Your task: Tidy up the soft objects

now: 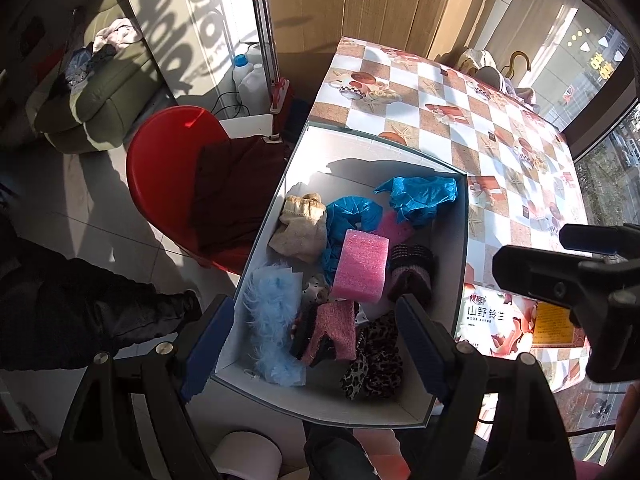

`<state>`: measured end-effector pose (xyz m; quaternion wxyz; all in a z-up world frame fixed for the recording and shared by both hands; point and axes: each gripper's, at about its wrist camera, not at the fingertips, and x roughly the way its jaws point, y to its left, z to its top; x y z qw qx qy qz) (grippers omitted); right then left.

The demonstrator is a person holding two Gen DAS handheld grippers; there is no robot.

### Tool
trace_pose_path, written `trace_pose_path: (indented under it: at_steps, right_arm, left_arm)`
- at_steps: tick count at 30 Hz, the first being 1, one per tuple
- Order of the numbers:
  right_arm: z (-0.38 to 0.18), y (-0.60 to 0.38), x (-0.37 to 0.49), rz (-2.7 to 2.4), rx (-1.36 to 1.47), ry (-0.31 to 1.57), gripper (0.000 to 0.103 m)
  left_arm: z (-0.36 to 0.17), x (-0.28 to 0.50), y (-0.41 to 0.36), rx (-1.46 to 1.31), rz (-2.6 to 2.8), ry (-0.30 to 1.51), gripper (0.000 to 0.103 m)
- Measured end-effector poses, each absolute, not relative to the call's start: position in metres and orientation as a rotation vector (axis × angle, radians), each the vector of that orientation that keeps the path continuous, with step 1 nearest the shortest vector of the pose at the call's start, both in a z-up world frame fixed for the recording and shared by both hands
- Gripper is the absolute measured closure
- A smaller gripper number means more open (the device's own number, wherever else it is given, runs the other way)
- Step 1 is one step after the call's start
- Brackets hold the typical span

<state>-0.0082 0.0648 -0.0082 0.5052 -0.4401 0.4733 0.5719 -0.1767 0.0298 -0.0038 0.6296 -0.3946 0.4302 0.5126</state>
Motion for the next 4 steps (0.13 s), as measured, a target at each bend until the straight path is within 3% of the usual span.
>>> trace_pose_path:
  at_steps: [4]
  right_arm:
    - [-0.0086, 0.0648, -0.009, 1.378, -1.062, 1.143, 0.001]
  left_arm:
    - [0.0009, -0.1844, 0.0284, -0.919, 1.139, 0.905, 0.018]
